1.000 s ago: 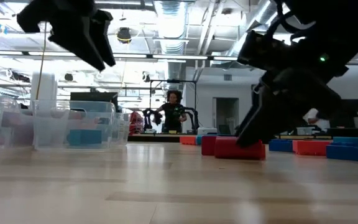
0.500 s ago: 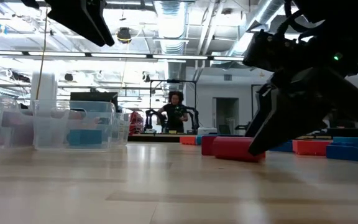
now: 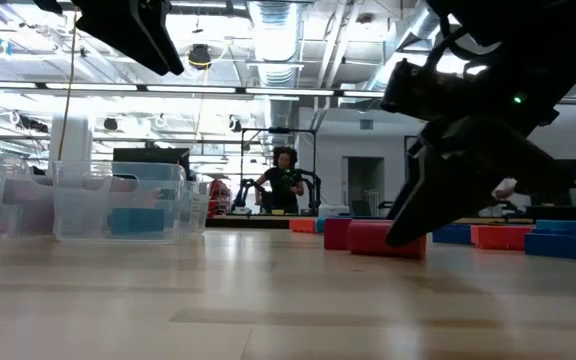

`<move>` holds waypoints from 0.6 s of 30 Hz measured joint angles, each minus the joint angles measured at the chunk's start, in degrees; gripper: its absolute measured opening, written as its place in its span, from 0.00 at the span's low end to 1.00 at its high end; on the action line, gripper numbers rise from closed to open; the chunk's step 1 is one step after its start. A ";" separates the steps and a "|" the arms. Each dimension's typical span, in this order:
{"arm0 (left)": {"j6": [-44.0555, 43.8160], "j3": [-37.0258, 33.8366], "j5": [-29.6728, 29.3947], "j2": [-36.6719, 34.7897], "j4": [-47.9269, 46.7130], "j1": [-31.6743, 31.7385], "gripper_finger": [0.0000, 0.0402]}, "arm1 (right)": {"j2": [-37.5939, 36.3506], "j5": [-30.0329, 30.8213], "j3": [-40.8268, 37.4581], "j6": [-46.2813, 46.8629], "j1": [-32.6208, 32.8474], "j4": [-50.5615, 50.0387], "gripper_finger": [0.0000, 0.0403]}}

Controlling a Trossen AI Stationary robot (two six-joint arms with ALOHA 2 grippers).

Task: Sort blocks
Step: Put the red block into the left transparent bin

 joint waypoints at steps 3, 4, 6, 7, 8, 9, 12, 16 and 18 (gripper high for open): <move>0.00 0.00 -0.02 0.00 0.01 0.00 0.52 | 0.87 -0.05 0.00 0.39 0.00 0.00 0.45; 0.00 0.00 0.00 0.00 -0.02 0.00 0.52 | 0.98 -0.16 -0.03 0.44 0.00 -0.49 0.43; 0.02 0.00 0.00 0.00 -0.04 0.00 0.52 | 1.55 -0.21 0.03 0.90 0.00 0.04 0.39; 0.00 0.00 -0.01 0.00 -0.07 0.00 0.52 | 1.60 0.08 0.09 0.90 0.00 0.04 0.38; -0.02 0.00 0.00 0.02 -0.15 0.00 0.52 | 1.55 0.05 0.07 0.80 0.00 -0.19 0.37; -0.19 0.00 0.05 0.02 -0.18 0.00 0.52 | 1.49 0.04 0.07 0.61 0.00 -0.25 0.36; -0.83 0.00 0.95 0.02 -0.17 0.00 0.52 | 1.32 0.06 0.07 -0.05 0.00 -0.33 0.35; -0.08 0.00 2.05 0.02 0.08 0.00 0.52 | 0.91 0.02 1.86 -2.42 -0.04 -2.93 0.35; 1.02 -0.05 2.09 0.00 0.27 0.00 0.52 | 0.63 0.07 3.44 -3.72 -0.41 -3.92 0.35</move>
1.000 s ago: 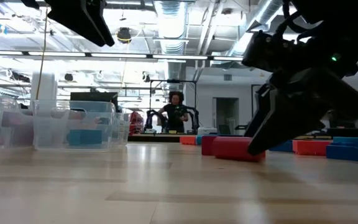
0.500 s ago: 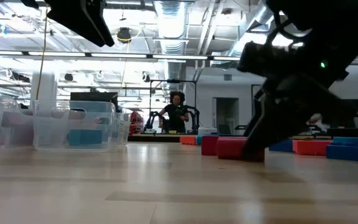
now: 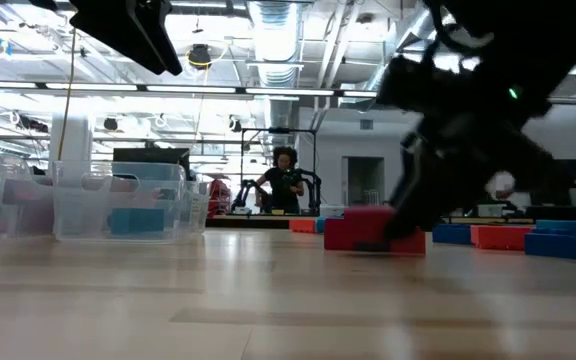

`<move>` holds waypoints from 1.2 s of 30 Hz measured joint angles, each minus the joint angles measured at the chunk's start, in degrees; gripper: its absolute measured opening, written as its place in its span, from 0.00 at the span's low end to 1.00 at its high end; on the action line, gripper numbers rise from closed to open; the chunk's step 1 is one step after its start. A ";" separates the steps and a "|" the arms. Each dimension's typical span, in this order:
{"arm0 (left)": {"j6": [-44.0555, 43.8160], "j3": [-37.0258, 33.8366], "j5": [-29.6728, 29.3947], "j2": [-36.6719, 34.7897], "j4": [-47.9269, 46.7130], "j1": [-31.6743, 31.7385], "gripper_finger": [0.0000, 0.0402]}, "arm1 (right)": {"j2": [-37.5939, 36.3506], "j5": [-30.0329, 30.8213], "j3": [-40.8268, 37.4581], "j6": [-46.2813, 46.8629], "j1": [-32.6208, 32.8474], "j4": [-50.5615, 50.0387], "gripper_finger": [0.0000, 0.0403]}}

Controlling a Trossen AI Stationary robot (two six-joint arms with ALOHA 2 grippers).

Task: Sort blocks
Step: Put the red block into the left transparent bin

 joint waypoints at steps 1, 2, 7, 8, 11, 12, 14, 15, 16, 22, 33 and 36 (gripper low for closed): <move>0.64 -0.27 -0.01 0.01 0.66 0.00 0.52 | -0.01 0.09 0.88 -0.85 -0.26 -0.18 0.35; 1.61 -0.76 -0.02 0.00 1.40 0.00 0.52 | -0.01 0.30 1.65 -1.89 -0.51 -0.47 0.35; 9.78 -4.65 -0.28 0.00 8.34 0.02 0.52 | -0.01 3.63 4.96 -6.46 -3.12 -0.13 0.35; 11.80 -5.40 -0.45 0.02 9.79 0.02 0.52 | -0.01 4.58 5.49 -7.03 -3.84 -0.11 0.35; 16.93 -6.88 -0.93 0.04 14.05 0.02 0.52 | -0.01 5.72 6.24 -9.68 -5.89 3.11 0.35; 18.42 -7.32 -1.05 0.04 16.02 0.02 0.52 | -0.01 5.85 6.27 -10.84 -6.49 5.34 0.35; 21.13 -8.17 -1.06 0.02 19.00 0.01 0.52 | -0.01 5.83 6.29 -13.47 -7.60 9.86 0.35; 22.21 -8.46 -1.01 0.02 20.27 0.02 0.52 | -0.01 5.77 6.29 -15.04 -7.85 12.27 0.35; 23.00 -8.74 -1.00 0.02 21.89 0.02 0.52 | -0.01 5.77 6.29 -16.73 -8.12 14.56 0.35; 21.75 -9.22 -0.20 0.02 29.57 0.91 0.52 | -0.01 5.67 6.29 -25.69 -8.13 24.41 0.35; 19.13 -9.24 4.29 0.02 34.25 2.14 0.52 | 0.01 4.68 9.18 -31.32 -8.05 27.43 0.35; 19.14 -9.24 4.29 0.02 34.67 2.14 0.52 | 0.01 4.64 10.85 -33.14 -8.05 27.44 0.35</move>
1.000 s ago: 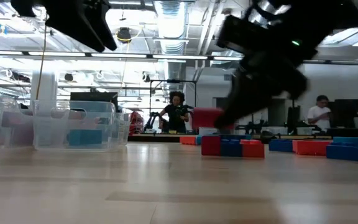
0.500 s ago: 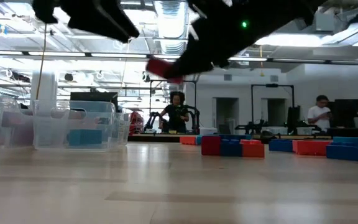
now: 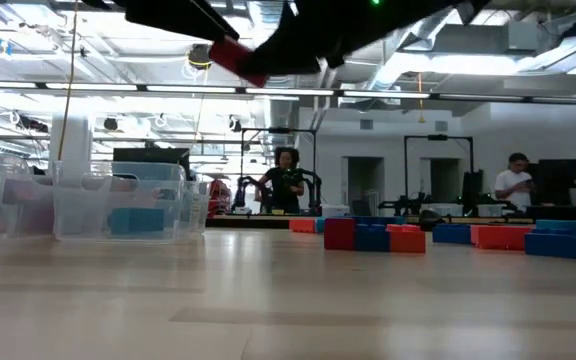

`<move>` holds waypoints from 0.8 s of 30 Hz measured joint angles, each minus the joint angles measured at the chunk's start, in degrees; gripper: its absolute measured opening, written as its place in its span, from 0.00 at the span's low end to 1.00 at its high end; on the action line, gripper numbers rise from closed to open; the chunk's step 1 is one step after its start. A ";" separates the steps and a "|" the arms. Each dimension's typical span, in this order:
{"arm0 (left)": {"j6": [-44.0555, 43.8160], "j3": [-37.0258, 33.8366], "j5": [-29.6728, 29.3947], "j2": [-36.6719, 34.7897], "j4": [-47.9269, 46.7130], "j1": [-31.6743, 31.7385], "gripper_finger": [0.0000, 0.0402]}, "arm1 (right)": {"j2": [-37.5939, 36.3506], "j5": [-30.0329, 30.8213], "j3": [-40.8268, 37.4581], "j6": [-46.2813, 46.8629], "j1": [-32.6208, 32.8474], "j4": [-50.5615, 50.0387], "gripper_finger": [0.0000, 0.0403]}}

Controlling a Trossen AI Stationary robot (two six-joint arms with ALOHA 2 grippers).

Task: Sort blocks
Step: Put the red block into the left transparent bin

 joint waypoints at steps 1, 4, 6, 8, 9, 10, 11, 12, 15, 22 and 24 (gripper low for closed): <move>0.02 0.00 0.00 0.00 0.02 -0.02 0.52 | 0.00 -0.14 0.52 -0.64 0.00 0.00 0.35; -0.04 0.00 -0.13 0.00 0.02 -0.02 0.52 | 0.00 -1.24 1.53 -1.86 0.02 0.03 0.35; -0.05 0.00 -0.15 0.00 0.02 -0.01 0.52 | 0.00 -1.46 1.99 -2.17 0.02 -0.03 0.35; -0.06 0.00 -0.15 0.00 0.02 -0.02 0.52 | 0.00 -1.51 2.31 -2.45 0.02 -0.04 0.35; -0.07 0.00 -0.17 0.00 0.04 -0.02 0.52 | 0.02 -1.51 2.39 -2.44 0.02 -0.02 0.35; -0.05 0.00 -0.17 0.00 0.04 -0.02 0.51 | 0.02 -1.51 2.41 -2.43 0.02 0.04 0.35; 0.07 0.00 -0.19 0.00 0.04 -0.02 0.49 | 0.02 -1.51 2.41 -2.41 0.02 -0.05 0.35; 0.30 0.00 -0.23 0.00 0.04 -0.02 0.47 | 0.02 -1.51 2.41 -2.41 0.02 -0.10 0.35; 1.01 0.00 -1.38 0.00 0.77 -0.02 0.36 | 0.02 -1.53 2.41 -2.40 0.02 -0.12 0.35; 1.85 0.00 -3.30 0.00 1.28 -0.07 0.30 | 0.02 -1.51 2.41 -2.44 -0.03 -0.03 0.40; 0.89 0.00 -3.83 0.00 1.19 -0.03 0.30 | 0.02 -1.02 2.48 -3.31 -0.08 -0.66 0.44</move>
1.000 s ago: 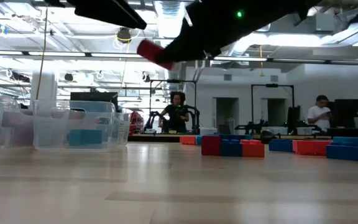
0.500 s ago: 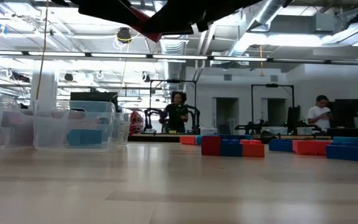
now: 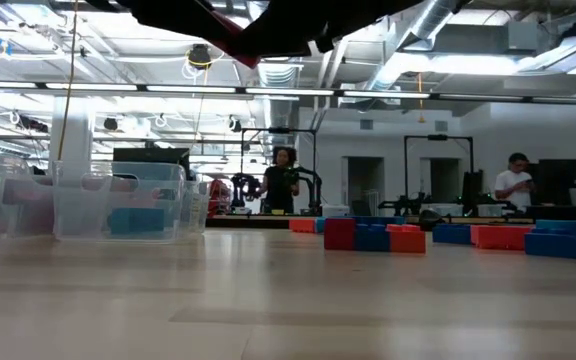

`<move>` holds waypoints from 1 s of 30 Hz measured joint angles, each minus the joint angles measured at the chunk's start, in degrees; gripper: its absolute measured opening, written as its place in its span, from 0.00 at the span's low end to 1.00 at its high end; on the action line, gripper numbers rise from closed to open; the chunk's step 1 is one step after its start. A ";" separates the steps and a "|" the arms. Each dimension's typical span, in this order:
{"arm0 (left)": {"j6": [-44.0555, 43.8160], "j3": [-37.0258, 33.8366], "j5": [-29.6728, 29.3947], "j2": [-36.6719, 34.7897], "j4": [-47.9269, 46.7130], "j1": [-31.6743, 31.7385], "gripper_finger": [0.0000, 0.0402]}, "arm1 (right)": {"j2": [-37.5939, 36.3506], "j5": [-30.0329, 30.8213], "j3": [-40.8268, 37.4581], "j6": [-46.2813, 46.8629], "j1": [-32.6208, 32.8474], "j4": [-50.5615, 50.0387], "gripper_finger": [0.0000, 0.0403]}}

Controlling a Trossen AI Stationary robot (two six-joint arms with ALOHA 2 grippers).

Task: Sort blocks
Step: Put the red block into the left transparent bin

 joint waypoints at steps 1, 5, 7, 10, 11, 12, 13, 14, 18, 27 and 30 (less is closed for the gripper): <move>-0.63 0.00 -0.49 -0.04 -0.31 0.01 0.30 | 0.00 1.38 0.00 -0.67 0.02 -0.73 0.47; -5.03 1.47 -0.98 -1.44 -8.11 0.01 0.30 | 0.02 9.81 0.00 -2.60 0.17 -5.14 0.58; -9.26 2.75 -1.89 -2.22 -15.72 0.01 0.30 | 0.02 11.56 0.69 -1.47 0.13 -10.74 0.62; -18.68 4.51 -3.06 -3.61 -29.58 0.02 0.30 | 0.02 11.88 1.38 3.62 -0.40 -20.78 0.65; -23.04 4.81 -3.23 -4.10 -35.18 0.11 0.30 | 0.02 11.86 1.40 5.84 -0.67 -23.61 0.66; -28.08 4.85 -3.19 -4.46 -41.15 0.23 0.30 | 0.02 11.83 1.38 8.58 -1.04 -26.65 0.66; -33.14 4.84 -3.17 -4.48 -47.12 0.30 0.30 | 0.02 11.83 1.15 11.38 -1.40 -29.26 0.66; -38.48 4.83 -3.14 -4.46 -52.81 0.31 0.31 | 0.02 11.83 0.98 14.09 -1.77 -31.82 0.66; -57.54 4.83 -3.04 -4.05 -71.24 0.28 0.32 | 0.02 11.89 0.09 20.76 -2.85 -38.02 0.66; -69.72 3.33 0.95 -3.87 -79.58 0.43 0.34 | 0.02 11.64 0.02 22.24 -3.02 -40.88 0.66; -70.49 1.21 2.70 -3.91 -79.75 0.43 0.38 | 0.02 11.57 0.02 22.25 -2.99 -41.82 0.66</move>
